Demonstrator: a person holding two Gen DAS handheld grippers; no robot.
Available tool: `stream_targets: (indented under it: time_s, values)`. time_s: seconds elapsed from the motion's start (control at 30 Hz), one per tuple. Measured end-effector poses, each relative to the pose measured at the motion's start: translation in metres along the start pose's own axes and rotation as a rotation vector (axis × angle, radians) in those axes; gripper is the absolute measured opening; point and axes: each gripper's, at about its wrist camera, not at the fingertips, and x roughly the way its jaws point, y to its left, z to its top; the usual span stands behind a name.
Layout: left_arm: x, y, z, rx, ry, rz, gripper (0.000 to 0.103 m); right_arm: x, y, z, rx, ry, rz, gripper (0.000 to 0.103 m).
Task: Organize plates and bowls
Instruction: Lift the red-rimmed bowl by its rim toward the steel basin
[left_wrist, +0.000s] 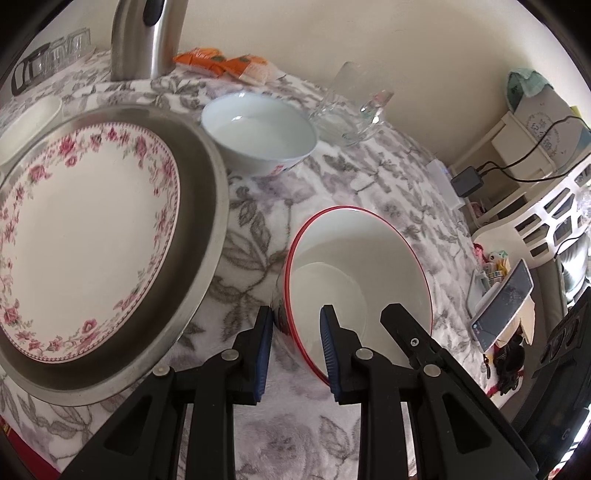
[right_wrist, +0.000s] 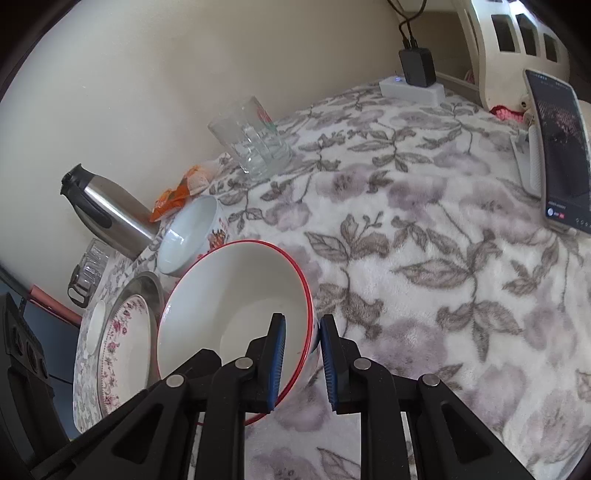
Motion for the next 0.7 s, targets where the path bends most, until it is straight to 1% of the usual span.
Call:
stream_targets:
  time_s: [0.2,0.43,0.53,0.7]
  values:
    - [-0.017,-0.008,0.004,0.031,-0.030,-0.020,0.026,-0.018,0.007,0.006,-0.011,-0.043,0.003,0.021]
    - [-0.037,-0.007,0.012,0.039,-0.067,-0.043,0.026,-0.037,0.027,0.011,-0.036,-0.084,0.013,0.021]
    - [-0.048,-0.003,0.017,0.039,-0.091,-0.048,0.026,-0.042,0.037,0.012,-0.050,-0.101,0.021,0.021]
    - [-0.060,0.008,0.022,0.031,-0.108,-0.058,0.026,-0.046,0.054,0.011,-0.068,-0.115,0.029,0.021]
